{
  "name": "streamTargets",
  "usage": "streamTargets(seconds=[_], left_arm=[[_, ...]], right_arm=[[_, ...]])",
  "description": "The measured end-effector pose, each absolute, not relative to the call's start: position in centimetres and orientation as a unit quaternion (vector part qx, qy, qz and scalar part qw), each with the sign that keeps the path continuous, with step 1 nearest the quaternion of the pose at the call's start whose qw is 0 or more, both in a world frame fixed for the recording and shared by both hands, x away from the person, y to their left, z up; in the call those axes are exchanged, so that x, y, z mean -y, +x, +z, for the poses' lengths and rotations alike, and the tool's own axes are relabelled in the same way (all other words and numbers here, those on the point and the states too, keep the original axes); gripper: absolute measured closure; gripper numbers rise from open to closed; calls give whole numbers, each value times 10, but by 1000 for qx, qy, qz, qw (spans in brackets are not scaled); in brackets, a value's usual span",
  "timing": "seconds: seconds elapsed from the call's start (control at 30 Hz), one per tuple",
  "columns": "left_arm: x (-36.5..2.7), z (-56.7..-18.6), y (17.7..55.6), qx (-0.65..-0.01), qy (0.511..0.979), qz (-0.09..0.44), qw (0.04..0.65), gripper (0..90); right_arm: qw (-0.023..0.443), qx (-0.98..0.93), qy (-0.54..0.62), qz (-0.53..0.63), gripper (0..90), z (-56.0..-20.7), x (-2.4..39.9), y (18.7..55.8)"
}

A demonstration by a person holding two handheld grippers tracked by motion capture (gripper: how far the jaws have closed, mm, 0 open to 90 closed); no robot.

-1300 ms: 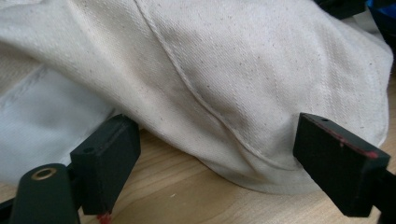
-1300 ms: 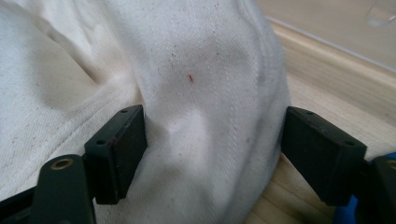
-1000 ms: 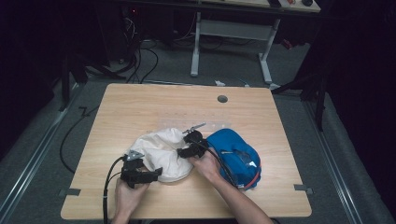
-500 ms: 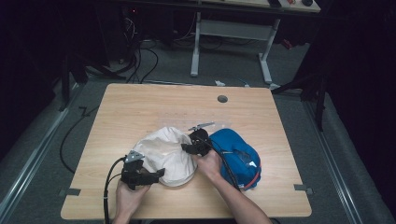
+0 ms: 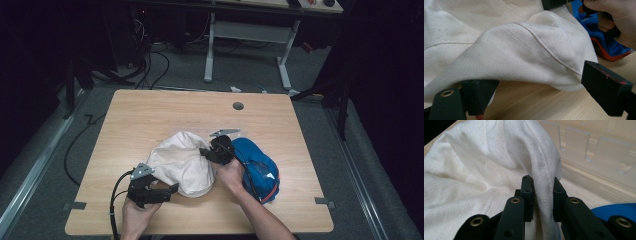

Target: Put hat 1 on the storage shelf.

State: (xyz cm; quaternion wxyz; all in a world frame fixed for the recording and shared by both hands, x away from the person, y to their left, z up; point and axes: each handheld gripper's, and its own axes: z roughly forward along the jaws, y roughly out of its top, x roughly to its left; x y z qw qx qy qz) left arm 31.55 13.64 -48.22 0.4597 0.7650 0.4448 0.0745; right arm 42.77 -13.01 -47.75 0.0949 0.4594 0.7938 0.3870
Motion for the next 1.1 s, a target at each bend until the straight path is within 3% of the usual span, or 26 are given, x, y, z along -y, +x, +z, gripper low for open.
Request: streamTargets(seconds=[0.7,1.1], left_arm=[[-129,-474,300,-425,773,50,468,155],[-106,-477,322,-416,767,6,489,153]], right_arm=[[145,-759,480,416,779,-454,171,422],[156,-740,474,452,779,-438,178,416]])
